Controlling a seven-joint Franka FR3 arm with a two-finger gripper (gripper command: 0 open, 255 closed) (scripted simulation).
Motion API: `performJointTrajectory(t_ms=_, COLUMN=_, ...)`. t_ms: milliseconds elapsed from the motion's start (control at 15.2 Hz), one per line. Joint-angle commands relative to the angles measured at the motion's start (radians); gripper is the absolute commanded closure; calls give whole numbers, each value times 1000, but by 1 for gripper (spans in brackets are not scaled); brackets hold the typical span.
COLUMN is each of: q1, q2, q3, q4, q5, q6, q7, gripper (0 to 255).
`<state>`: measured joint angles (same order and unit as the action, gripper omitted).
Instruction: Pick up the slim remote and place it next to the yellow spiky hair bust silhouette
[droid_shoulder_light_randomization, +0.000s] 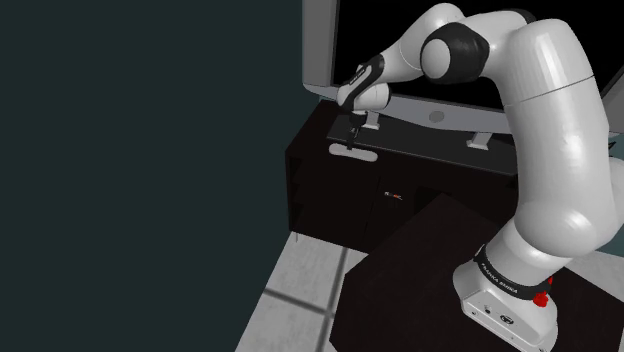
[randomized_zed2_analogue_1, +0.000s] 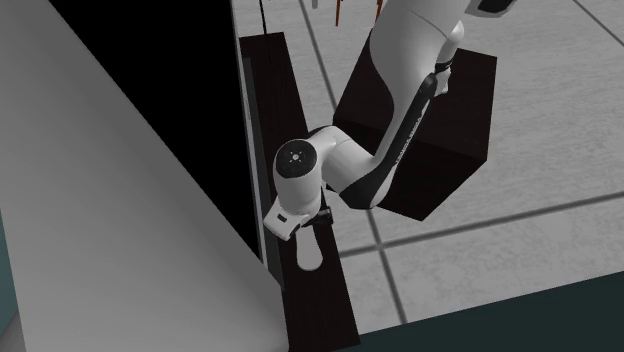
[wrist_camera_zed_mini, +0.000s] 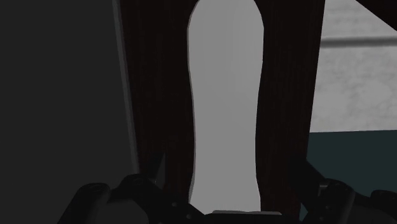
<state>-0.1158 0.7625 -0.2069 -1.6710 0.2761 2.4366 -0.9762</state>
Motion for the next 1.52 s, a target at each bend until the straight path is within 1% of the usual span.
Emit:
performJointTrajectory(t_ms=0, q1=-10, q2=80, q3=7, q4=37, q5=-9, q6=6, q7=-22, gripper=0)
performJointTrajectory(t_ms=198, q1=-12, q2=80, q3=10, q4=37, q5=-13, q6=6, q7=-20, gripper=0)
performJointTrajectory(t_ms=264, q1=-12, q2=72, q3=9, q4=28, q5=-13, q6=6, q7=-21, gripper=255)
performJointTrajectory(t_ms=858, q1=-12, q2=80, q3=10, q4=37, q5=-13, q6=6, q7=-20, gripper=255)
performJointTrajectory(t_ms=1452, q1=2, q2=-15, q3=-10, q4=7, q5=-32, q6=-59, q7=-8, gripper=255)
